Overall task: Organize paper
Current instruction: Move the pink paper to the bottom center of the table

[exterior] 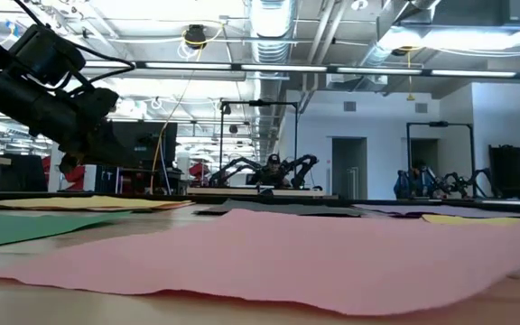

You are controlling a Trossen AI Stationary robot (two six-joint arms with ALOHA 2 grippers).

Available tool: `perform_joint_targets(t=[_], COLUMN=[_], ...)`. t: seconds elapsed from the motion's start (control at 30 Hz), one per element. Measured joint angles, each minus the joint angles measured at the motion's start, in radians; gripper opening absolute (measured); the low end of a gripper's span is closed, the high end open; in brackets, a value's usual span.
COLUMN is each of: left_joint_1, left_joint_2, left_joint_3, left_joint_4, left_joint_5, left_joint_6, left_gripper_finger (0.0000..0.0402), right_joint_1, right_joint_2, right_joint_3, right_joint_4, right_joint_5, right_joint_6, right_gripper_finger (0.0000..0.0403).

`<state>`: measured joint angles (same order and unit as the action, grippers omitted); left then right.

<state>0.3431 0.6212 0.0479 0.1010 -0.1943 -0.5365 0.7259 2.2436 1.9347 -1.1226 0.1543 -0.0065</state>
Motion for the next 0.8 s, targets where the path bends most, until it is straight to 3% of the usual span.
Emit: perform_joint_targets(t=[0.3,0.47,0.6,0.73,0.8], left_joint_1=[0.000,0.000,0.000,0.000,0.000], left_joint_2=[0.000,0.000,0.000,0.000,0.000], left_joint_3=[0.000,0.000,0.000,0.000,0.000], left_joint_4=[-0.045,-0.053,-0.052,-0.053,-0.053], left_joint_5=[-0.010,-0.005,0.007,0.008,0.008], left_joint_6=[-0.007,-0.007,-0.013,-0.023,-0.024], left_gripper_finger=[0.0000,0.0000,0.0000,0.0000,0.0000], right_joint_1=[-0.002,-0.002,-0.009,-0.021,-0.025], right_joint_2=[0.000,0.000,0.000,0.000,0.000], right_joint_3=[0.000,0.000,0.000,0.001,0.001], right_joint_4=[0.009,0.008,0.008,-0.038,-0.064], right_joint_5=[-0.045,-0.055,-0.028,0.165,0.271], right_joint_6=[0.103,0.184,0.304,0.504,0.592], right_gripper_finger=[0.0094,0.0121,0.0102,0.0021,0.0009])
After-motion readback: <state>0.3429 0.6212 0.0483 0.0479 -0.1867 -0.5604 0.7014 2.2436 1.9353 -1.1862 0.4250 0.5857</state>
